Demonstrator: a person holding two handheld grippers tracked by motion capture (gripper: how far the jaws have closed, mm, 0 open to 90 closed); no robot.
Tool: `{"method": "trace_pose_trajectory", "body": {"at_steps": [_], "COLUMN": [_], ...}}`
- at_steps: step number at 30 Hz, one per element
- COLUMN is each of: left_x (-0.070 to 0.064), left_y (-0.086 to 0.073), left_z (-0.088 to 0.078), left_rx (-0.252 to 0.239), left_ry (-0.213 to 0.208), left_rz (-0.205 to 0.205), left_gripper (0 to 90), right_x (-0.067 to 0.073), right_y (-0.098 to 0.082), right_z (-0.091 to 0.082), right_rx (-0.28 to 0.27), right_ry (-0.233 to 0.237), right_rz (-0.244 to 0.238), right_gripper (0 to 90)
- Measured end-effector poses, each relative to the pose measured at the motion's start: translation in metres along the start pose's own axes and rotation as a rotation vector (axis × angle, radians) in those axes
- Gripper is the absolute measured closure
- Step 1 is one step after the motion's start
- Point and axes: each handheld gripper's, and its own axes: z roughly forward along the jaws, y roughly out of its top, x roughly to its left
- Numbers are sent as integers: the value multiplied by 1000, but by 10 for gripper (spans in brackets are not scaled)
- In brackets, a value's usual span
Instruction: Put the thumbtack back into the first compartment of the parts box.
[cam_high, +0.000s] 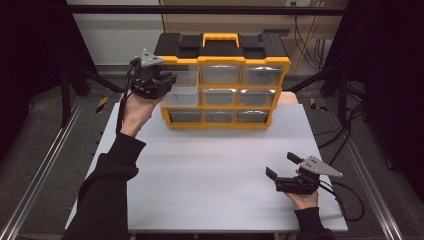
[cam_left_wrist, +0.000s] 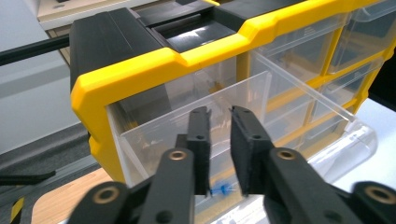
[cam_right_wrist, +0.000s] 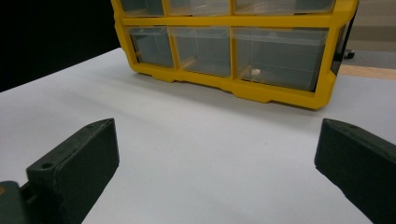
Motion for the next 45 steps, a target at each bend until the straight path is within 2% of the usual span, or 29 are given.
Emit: {"method": "trace_pose_trajectory", "body": {"at_steps": [2, 5, 6, 10, 12, 15, 18, 19, 22, 24, 30, 32, 33, 34, 35, 37, 45], "left_x": [1, 1, 1, 0, -1, -2, -3, -3, -2, -3, -5, -6, -7, -7, -8, -9, -11], "left_y": [0, 0, 0, -4, -7, -16, -26, -31, -44, -54, -85, -94, -99, -105, -110, -119, -164], "left_z": [-4, -11, -14, -26, -33, -41, -48, -50, -55, -58, -61, -62, -62, -62, -62, -63, -63], "left_rx": [-12, -46, -54, -103, -119, -144, -167, -168, -175, -186, -201, -199, -197, -197, -193, -200, -207], "left_ry": [-4, -22, -29, -57, -52, -75, -93, -97, -108, -116, -136, -136, -152, -152, -154, -161, -198], "left_rz": [0, -5, -4, -12, -3, -11, -6, 3, 3, -9, 6, 4, -3, -3, -15, -16, -58], "left_gripper": [712, 632, 598, 482, 435, 373, 319, 306, 243, 205, 112, 104, 98, 89, 79, 71, 42], "right_x": [0, 1, 0, 0, 0, -1, 1, 0, 1, -1, 0, -3, -2, -3, -3, 0, 1], "right_y": [0, 0, 0, 0, 0, 0, 1, 0, 0, 0, 0, -1, 0, 0, 0, 1, 1], "right_z": [0, 0, 0, -1, -1, 0, -1, -1, -1, -1, -1, -1, -2, -2, -2, -2, -1], "right_rx": [1, 0, -1, 2, 3, -5, -7, -3, -5, 2, 2, 0, 10, 5, 4, -3, -8], "right_ry": [-1, -4, 0, -4, -5, -8, -3, -10, -3, -9, -8, -8, -7, -10, -9, -8, -2], "right_rz": [-4, 16, 1, 9, 11, -5, 18, 3, 17, -9, -3, -47, -21, -43, -42, 3, 17], "right_gripper": [7, 7, 7, 7, 7, 7, 7, 7, 6, 6, 6, 5, 6, 6, 6, 6, 5]}}
